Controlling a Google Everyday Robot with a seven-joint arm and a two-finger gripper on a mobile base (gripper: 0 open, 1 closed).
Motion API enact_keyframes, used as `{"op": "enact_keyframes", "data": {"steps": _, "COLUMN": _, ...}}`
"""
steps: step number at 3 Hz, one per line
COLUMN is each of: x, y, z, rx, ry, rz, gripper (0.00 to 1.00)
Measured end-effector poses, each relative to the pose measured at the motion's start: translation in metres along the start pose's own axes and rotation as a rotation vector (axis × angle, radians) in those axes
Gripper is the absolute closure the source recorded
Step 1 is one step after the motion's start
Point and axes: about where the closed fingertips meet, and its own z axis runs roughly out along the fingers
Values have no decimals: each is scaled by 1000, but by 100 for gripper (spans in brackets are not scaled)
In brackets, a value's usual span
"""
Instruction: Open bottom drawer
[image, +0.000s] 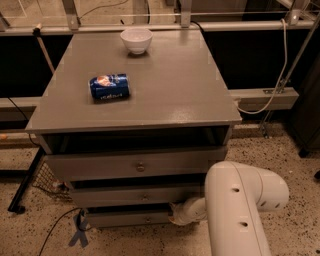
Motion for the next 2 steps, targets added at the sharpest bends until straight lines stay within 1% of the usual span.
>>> {"op": "enact_keyframes", "data": {"steps": 1, "x": -2, "y": -1, "z": -5, "rx": 0, "ry": 0, "rz": 0, "gripper": 94}}
{"op": "enact_keyframes", "data": {"steps": 2, "x": -3, "y": -2, "z": -6, "rx": 0, "ry": 0, "rz": 0, "gripper": 100}}
